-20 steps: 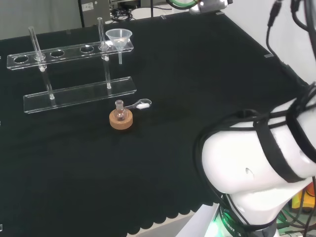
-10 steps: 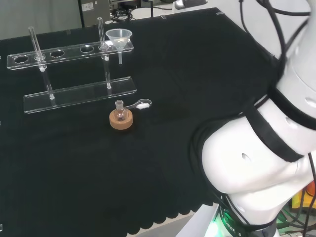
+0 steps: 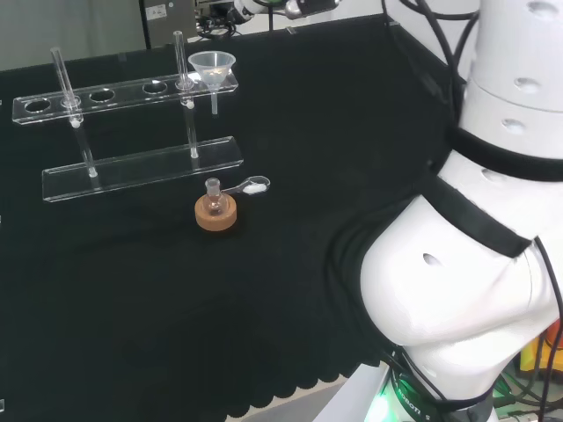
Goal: Pick up the funnel from the transparent funnel stand.
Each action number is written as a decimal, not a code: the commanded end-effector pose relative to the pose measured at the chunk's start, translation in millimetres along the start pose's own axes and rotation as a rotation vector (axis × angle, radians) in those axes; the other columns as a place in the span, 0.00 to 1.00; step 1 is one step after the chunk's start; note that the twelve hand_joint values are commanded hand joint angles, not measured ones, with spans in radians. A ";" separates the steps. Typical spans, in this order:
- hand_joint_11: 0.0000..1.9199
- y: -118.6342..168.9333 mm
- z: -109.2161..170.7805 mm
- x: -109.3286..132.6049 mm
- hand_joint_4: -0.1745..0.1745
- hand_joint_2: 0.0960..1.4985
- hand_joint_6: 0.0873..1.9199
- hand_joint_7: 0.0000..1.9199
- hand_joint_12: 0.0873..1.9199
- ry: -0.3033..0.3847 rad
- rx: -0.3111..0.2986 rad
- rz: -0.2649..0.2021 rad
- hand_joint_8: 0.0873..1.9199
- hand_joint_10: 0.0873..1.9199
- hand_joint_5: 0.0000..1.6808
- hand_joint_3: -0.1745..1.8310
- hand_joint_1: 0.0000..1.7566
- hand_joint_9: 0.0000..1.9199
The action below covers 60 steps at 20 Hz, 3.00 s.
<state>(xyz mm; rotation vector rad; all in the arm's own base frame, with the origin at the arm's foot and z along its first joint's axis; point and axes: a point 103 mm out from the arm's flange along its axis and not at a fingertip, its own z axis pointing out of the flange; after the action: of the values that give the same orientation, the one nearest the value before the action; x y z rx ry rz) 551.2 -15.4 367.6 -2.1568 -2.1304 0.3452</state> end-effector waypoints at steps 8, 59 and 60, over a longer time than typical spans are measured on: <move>0.01 18.3 19.3 27.8 0.40 0.50 0.00 0.00 0.75 0.010 0.173 -0.164 0.28 0.35 0.11 0.16 0.22 0.14; 0.13 71.7 69.6 64.2 0.36 0.47 0.00 0.00 0.72 -0.066 0.288 -0.277 0.23 0.39 0.07 0.13 0.33 0.11; 0.13 71.8 69.3 64.1 0.36 0.47 0.00 0.00 0.72 -0.064 0.280 -0.279 0.23 0.39 0.07 0.13 0.33 0.11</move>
<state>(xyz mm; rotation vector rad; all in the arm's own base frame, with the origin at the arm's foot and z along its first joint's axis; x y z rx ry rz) 605.7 40.6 277.5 -1.6913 -2.2108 0.6609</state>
